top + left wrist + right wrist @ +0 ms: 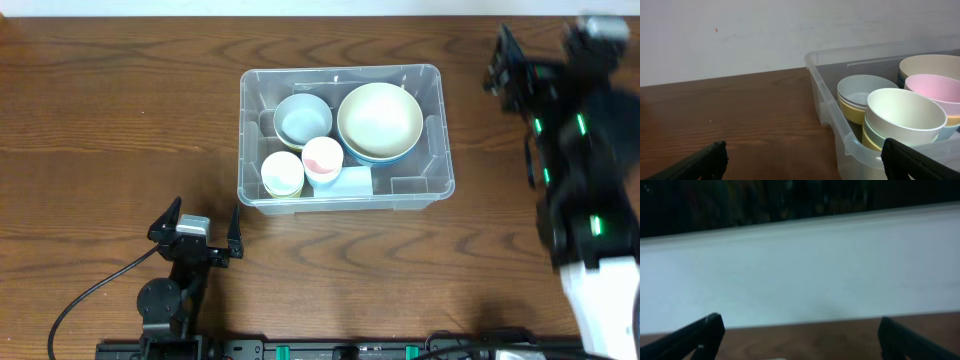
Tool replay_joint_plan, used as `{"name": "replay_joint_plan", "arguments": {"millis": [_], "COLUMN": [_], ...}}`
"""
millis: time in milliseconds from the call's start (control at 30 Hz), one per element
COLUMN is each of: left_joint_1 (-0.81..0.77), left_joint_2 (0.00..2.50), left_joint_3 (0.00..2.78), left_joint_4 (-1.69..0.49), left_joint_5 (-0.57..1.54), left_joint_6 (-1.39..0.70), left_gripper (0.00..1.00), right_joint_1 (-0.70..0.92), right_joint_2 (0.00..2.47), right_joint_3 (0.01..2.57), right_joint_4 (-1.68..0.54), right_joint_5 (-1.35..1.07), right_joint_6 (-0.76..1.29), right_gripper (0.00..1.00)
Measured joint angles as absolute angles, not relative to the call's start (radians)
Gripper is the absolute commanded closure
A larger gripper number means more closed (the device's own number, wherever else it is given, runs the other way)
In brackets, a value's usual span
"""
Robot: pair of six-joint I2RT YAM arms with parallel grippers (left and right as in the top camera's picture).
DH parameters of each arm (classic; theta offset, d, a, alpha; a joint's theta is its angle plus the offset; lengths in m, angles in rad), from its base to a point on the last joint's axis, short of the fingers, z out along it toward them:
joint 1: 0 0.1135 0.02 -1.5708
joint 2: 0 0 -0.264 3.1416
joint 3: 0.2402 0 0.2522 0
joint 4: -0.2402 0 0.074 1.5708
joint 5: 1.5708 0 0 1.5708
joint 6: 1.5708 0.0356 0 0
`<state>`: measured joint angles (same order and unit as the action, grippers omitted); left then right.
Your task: Pack container
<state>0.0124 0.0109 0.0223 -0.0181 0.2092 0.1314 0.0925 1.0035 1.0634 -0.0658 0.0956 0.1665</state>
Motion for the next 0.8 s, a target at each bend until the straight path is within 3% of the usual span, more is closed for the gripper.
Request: {"name": "replay_joint_plan", "arguments": {"millis": [367,800], "left_joint_1": [0.012,0.012], "left_joint_2": [0.011,0.011], "left_joint_3": [0.022,0.022], "left_joint_4": [-0.019,-0.019], "left_joint_5": [0.207,0.207], "left_joint_6": [0.131,0.131], "left_gripper": [0.02,0.02], "right_joint_1": [0.001,-0.035], "right_joint_2": [0.51,0.056], "right_joint_3": [0.551,0.061], "right_joint_4": [0.123,0.099], "right_joint_5": [0.015,-0.045], "right_joint_6": [0.143,0.139], "right_gripper": [0.01,0.01]}}
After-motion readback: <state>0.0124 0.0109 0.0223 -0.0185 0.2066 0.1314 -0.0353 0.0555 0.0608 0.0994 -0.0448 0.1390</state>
